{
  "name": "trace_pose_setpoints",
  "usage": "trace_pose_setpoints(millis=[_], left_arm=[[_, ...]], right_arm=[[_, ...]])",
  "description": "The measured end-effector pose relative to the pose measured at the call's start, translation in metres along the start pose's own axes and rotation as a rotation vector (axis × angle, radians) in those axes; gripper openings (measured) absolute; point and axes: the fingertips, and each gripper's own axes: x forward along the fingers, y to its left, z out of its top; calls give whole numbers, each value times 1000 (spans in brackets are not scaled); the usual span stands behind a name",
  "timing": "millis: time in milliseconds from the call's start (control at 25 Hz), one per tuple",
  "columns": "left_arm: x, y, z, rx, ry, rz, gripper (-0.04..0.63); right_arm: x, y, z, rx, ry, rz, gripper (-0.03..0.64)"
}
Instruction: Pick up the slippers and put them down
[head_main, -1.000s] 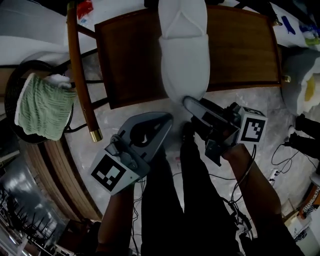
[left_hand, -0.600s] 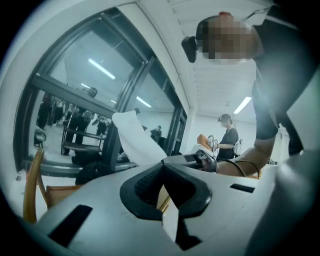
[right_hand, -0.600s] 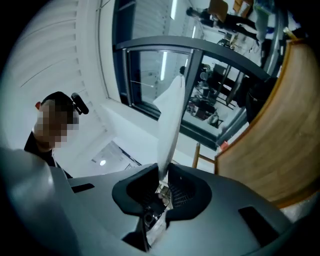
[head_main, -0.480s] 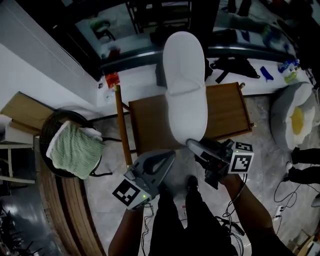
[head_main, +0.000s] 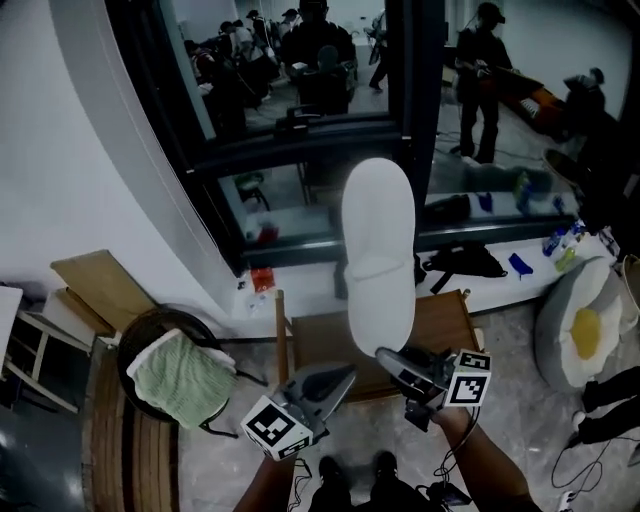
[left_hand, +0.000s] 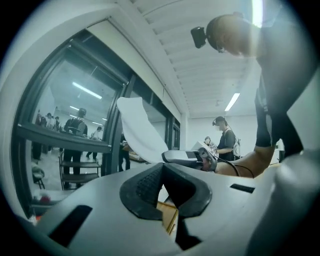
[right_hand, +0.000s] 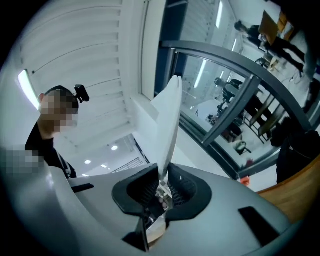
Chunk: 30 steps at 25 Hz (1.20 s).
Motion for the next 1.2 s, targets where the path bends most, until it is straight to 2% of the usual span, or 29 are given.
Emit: trace_pose_setpoints(millis=[400, 560, 680, 1000, 1200], left_arm=[[-17, -33, 81, 163, -59, -36, 3], [-19, -41, 92, 177, -68, -48, 3], [-19, -43, 96, 177, -82, -57, 3], [-15, -44, 108, 240, -95, -71, 3], [-19, -39, 106, 239, -112, -64, 3]], right_arm=[[6, 84, 53, -168, -49, 92, 60], [2, 105, 62, -195, -75, 123, 58], [-2, 109, 64, -203, -85, 127, 57], [-1, 102, 70, -202, -93, 127, 57], [2, 99, 67, -201, -92, 123, 57]])
